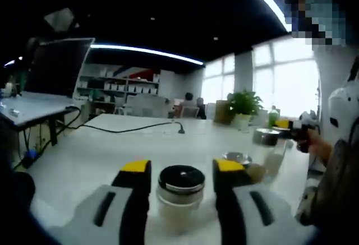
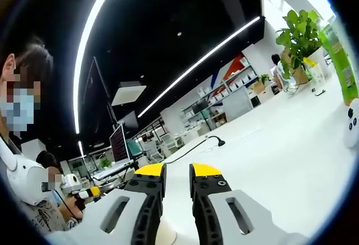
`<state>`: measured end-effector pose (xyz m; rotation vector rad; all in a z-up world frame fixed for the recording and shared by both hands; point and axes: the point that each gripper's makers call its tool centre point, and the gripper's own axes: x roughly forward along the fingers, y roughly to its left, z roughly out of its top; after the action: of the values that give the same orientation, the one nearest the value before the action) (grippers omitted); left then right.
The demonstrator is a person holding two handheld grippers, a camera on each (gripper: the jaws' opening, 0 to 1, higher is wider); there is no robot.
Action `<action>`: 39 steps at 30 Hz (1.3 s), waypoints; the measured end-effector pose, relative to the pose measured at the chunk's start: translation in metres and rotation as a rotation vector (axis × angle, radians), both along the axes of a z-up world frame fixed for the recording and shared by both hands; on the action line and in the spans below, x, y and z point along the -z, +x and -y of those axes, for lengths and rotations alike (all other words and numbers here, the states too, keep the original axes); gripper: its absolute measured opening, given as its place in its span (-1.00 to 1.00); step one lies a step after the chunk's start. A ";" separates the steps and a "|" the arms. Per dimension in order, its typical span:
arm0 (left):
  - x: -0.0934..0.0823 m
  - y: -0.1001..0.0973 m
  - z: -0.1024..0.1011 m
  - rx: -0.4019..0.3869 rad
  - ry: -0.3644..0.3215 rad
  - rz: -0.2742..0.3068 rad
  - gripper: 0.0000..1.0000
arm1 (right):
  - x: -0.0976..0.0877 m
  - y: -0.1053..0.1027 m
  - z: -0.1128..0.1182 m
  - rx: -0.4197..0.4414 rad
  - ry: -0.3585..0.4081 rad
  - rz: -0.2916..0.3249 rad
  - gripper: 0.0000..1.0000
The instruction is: Rotate the seasoning bottle until the label or dispensing opening points toward the visible target arrow and the bottle remains upright within the marked orientation range
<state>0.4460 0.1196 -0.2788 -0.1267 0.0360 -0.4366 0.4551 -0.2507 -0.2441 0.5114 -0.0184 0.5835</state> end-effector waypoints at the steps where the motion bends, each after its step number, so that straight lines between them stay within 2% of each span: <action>1: 0.000 0.000 0.000 -0.003 -0.001 0.001 -0.07 | 0.000 0.000 0.000 -0.002 -0.001 0.001 -0.70; 4: -0.002 -0.001 -0.002 -0.019 -0.007 0.022 -0.06 | -0.001 0.000 -0.001 -0.004 -0.002 0.004 -0.70; 7: -0.005 0.000 -0.003 -0.014 -0.060 0.020 -0.03 | -0.001 -0.001 -0.001 -0.004 -0.003 0.001 -0.70; 9: -0.003 0.001 -0.003 -0.019 -0.056 0.018 -0.09 | 0.001 -0.001 -0.002 -0.002 -0.004 -0.002 -0.70; 12: 0.001 0.002 -0.004 -0.024 -0.007 0.014 -0.14 | 0.002 -0.002 -0.001 0.000 -0.005 -0.007 -0.70; 16: 0.002 0.003 -0.002 -0.015 -0.011 0.012 -0.17 | 0.003 -0.002 0.000 0.005 -0.005 -0.009 -0.70; 19: 0.002 0.003 0.001 0.010 -0.041 0.002 -0.27 | 0.003 -0.002 -0.001 0.005 -0.005 -0.011 -0.70; 23: 0.003 0.003 0.002 0.021 -0.051 -0.003 -0.27 | 0.004 -0.001 -0.002 0.000 -0.012 -0.012 -0.70; 33: 0.004 0.006 0.004 0.093 -0.040 -0.005 -0.28 | 0.006 -0.001 -0.003 -0.002 -0.014 -0.016 -0.71; 39: 0.005 0.007 0.005 0.162 -0.024 -0.021 -0.28 | 0.007 0.000 -0.002 0.001 -0.014 -0.020 -0.71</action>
<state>0.4534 0.1142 -0.2835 -0.1521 0.0620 -0.5977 0.4553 -0.2482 -0.2515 0.5032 0.0050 0.5772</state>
